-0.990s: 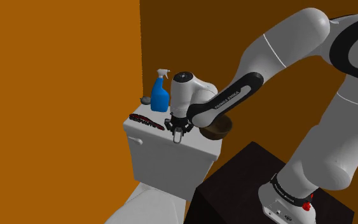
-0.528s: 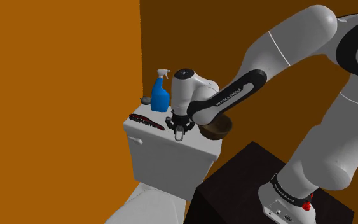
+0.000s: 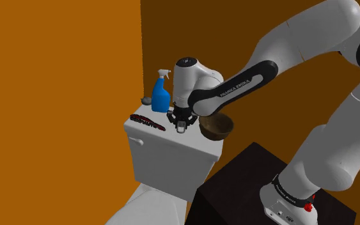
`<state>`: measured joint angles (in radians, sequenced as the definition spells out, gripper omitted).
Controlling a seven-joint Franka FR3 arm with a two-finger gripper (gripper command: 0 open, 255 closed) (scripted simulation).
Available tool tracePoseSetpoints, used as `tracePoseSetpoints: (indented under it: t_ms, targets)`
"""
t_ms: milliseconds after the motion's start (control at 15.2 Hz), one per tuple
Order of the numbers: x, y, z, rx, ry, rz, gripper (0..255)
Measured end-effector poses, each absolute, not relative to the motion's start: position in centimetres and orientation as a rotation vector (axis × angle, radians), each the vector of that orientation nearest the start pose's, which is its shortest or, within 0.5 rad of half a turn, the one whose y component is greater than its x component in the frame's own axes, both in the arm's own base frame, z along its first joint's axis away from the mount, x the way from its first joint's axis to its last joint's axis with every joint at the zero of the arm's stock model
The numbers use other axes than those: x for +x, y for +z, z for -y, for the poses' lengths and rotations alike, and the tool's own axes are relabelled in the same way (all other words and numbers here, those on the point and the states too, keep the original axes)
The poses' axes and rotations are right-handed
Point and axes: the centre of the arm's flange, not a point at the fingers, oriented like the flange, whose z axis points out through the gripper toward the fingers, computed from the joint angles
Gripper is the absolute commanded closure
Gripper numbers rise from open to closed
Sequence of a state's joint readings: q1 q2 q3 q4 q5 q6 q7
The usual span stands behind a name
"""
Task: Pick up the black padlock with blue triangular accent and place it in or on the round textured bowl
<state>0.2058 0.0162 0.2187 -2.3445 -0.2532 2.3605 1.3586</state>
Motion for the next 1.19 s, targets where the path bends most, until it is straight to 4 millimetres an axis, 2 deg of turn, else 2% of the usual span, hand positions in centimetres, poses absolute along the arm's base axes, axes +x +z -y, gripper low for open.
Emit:
tracePoseSetpoints:
  t_ms: [1188]
  targets:
    - [46.1,42.0,-20.4,-3.016,-0.221,-1.194,255]
